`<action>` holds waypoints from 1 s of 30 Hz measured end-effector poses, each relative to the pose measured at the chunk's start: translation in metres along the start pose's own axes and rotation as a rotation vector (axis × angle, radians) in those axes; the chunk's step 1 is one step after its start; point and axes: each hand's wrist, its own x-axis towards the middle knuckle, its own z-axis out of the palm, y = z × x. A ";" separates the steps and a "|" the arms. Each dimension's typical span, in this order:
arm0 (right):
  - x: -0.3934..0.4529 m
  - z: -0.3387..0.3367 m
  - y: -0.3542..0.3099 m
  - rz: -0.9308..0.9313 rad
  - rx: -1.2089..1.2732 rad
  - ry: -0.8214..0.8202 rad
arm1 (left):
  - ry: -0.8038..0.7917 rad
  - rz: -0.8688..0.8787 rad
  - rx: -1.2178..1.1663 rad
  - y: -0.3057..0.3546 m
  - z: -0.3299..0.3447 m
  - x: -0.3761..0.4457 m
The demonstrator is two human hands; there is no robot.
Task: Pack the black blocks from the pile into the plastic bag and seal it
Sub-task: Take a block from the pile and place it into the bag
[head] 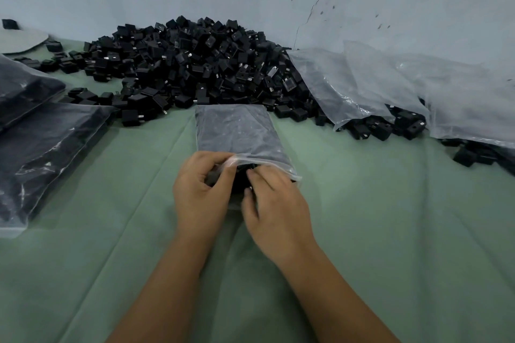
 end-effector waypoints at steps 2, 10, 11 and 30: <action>-0.001 -0.001 -0.004 -0.008 -0.008 -0.099 | 0.003 0.007 -0.004 0.001 0.000 0.000; 0.002 0.004 -0.008 0.099 0.017 -0.293 | -0.023 0.094 0.062 0.001 0.002 0.000; 0.005 0.006 -0.008 0.145 -0.014 -0.334 | -0.017 0.123 0.080 0.001 0.002 0.000; 0.113 0.062 0.013 0.684 -0.074 -0.372 | -0.059 0.243 0.098 -0.006 0.007 0.003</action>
